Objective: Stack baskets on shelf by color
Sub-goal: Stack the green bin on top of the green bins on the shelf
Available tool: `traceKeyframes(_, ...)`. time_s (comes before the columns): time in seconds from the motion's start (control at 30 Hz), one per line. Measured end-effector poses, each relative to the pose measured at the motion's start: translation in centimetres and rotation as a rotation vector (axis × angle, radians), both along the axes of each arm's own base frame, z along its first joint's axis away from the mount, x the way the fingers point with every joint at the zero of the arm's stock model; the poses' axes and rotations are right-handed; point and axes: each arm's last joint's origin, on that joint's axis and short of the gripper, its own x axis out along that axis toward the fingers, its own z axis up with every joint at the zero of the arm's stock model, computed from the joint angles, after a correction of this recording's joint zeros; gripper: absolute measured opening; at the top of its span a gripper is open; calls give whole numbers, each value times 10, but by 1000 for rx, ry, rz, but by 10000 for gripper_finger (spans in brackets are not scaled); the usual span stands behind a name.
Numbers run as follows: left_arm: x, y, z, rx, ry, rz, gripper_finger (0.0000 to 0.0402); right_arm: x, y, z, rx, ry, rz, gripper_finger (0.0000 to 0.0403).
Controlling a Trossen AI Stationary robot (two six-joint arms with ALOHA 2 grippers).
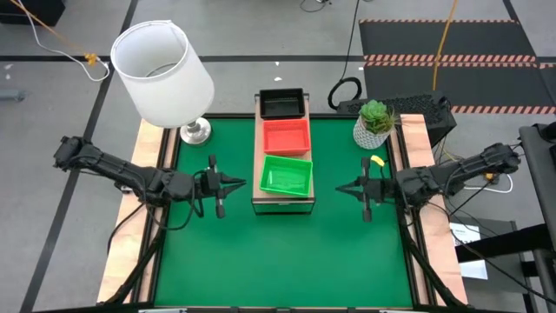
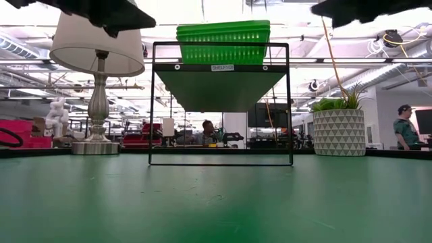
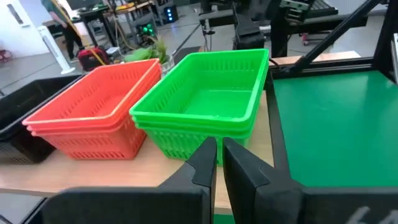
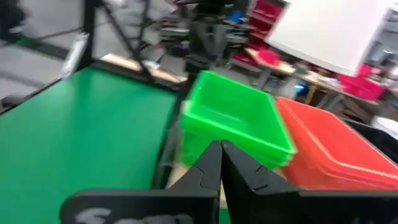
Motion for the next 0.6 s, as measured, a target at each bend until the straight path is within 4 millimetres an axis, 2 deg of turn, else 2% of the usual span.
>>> traceKeyframes(0.23,2,4,0,-24,-16,-39,31,23,-19,-17,38,-14,-132,1)
traceKeyframes(0.6,2,2,0,-54,-20,-55,31,59,-39,-39,98,-1,-111,0)
